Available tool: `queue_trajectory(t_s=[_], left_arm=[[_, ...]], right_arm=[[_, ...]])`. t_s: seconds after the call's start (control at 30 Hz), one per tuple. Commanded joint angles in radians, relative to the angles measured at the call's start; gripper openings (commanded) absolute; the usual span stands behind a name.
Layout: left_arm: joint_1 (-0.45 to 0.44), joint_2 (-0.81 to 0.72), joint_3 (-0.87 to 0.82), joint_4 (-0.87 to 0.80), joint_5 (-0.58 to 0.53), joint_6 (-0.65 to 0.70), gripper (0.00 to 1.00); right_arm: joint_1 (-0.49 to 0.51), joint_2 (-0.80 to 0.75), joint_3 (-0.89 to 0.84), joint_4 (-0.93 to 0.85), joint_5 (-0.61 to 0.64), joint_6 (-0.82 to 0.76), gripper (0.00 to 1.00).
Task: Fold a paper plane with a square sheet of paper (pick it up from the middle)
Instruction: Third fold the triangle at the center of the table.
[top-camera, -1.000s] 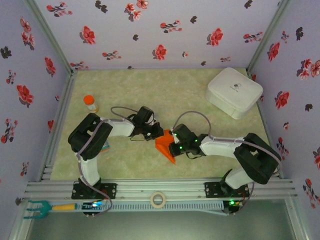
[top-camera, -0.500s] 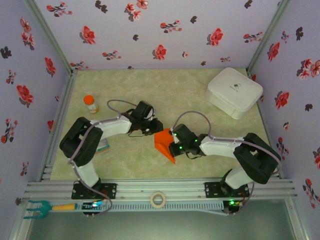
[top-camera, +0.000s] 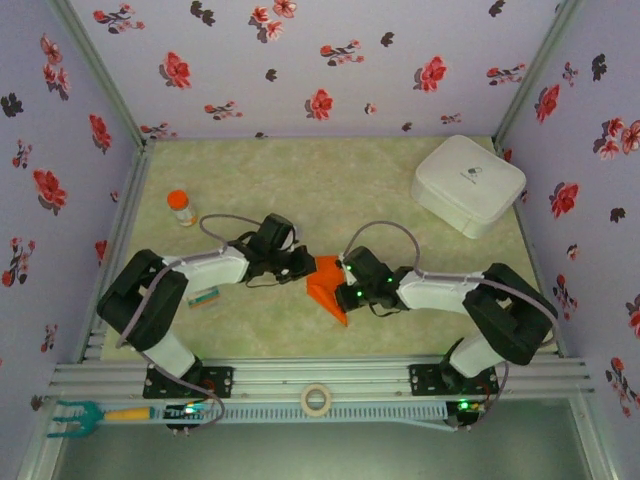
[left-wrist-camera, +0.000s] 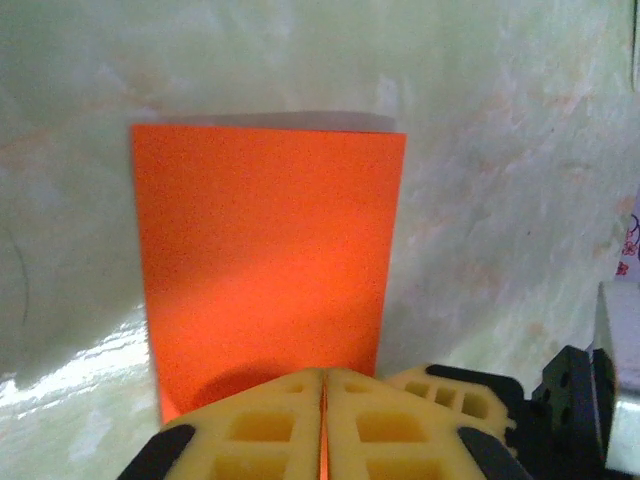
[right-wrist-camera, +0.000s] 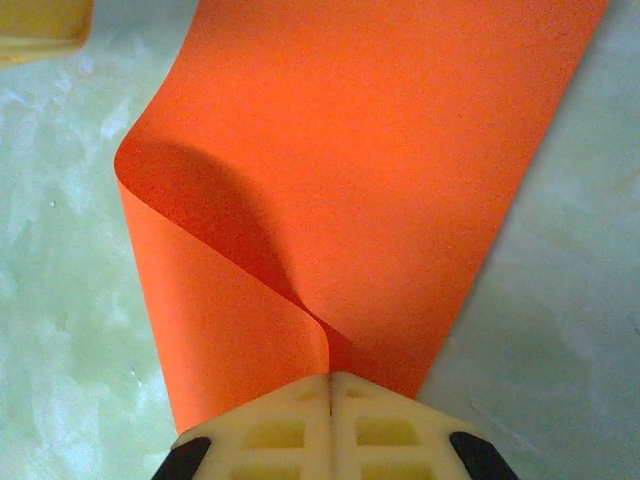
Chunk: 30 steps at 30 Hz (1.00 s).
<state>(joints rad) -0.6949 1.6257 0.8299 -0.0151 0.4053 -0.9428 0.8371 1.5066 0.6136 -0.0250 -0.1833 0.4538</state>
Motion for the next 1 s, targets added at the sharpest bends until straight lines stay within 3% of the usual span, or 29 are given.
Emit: queue_trajectory(t_s=[0.0, 0.97], left_arm=[[0.016, 0.052, 0.086, -0.015, 0.019, 0.030, 0.09], [0.041, 0.288, 0.178, -0.019, 0.059, 0.082, 0.04]], right_arm=[[-0.008, 0.017, 0.021, 0.014, -0.007, 0.012, 0.03], [-0.007, -0.004, 0.008, 0.020, -0.012, 0.017, 0.03]])
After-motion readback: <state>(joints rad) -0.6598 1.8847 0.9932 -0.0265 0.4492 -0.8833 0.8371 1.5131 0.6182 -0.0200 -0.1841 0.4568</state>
